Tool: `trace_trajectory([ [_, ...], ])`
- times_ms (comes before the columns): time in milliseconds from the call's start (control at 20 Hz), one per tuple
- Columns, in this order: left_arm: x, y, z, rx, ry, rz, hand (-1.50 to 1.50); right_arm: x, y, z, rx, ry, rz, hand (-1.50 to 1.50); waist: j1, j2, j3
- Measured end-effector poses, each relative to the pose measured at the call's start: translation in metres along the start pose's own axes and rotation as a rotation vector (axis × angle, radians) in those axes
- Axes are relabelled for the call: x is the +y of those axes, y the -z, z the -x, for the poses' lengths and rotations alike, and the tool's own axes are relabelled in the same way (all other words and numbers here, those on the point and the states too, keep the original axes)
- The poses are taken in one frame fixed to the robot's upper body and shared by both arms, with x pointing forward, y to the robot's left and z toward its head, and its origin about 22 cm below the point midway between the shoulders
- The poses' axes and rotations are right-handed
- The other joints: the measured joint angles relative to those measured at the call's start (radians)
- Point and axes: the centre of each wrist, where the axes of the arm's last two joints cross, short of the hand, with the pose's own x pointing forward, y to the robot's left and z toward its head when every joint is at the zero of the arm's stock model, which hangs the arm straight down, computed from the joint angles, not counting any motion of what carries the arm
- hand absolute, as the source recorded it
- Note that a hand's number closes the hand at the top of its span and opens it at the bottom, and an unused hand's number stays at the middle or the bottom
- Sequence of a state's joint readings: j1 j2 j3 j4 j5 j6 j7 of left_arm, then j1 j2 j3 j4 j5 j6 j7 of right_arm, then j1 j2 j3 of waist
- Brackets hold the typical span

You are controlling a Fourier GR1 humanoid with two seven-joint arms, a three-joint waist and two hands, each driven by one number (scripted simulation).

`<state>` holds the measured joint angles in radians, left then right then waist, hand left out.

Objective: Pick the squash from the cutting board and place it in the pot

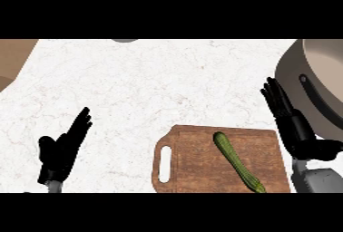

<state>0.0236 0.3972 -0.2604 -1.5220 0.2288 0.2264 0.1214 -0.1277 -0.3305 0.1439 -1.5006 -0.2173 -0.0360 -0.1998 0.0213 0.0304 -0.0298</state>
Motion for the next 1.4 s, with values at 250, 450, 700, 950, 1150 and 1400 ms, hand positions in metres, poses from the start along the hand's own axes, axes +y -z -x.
trace_trajectory([
  [250,0.033,0.002,-0.003,-0.039,0.083,-0.108,0.00,-0.028,-0.014,0.011,0.218,-0.059,-0.020,1.50,-0.012,-0.022,0.021],
  [450,0.052,0.002,-0.007,-0.051,0.133,-0.180,0.00,-0.073,-0.022,-0.005,0.204,-0.412,0.014,-1.50,-0.028,-0.035,0.022],
  [700,0.073,0.000,-0.006,-0.054,0.154,-0.215,0.00,-0.073,-0.064,0.005,0.028,-0.570,0.057,-1.50,-0.038,-0.035,0.028],
  [950,0.071,-0.001,-0.016,-0.061,0.165,-0.224,0.00,-0.082,-0.085,-0.016,0.009,-0.596,-0.004,-1.50,-0.032,-0.034,0.029],
  [1150,0.067,-0.002,-0.010,-0.064,0.169,-0.210,0.00,-0.078,-0.071,-0.042,0.077,-0.660,-0.107,-1.50,-0.024,-0.032,0.028],
  [1400,0.072,0.000,-0.011,-0.071,0.171,-0.201,0.00,-0.057,-0.044,-0.079,0.174,-0.735,-0.246,-1.50,-0.014,-0.030,0.028],
])
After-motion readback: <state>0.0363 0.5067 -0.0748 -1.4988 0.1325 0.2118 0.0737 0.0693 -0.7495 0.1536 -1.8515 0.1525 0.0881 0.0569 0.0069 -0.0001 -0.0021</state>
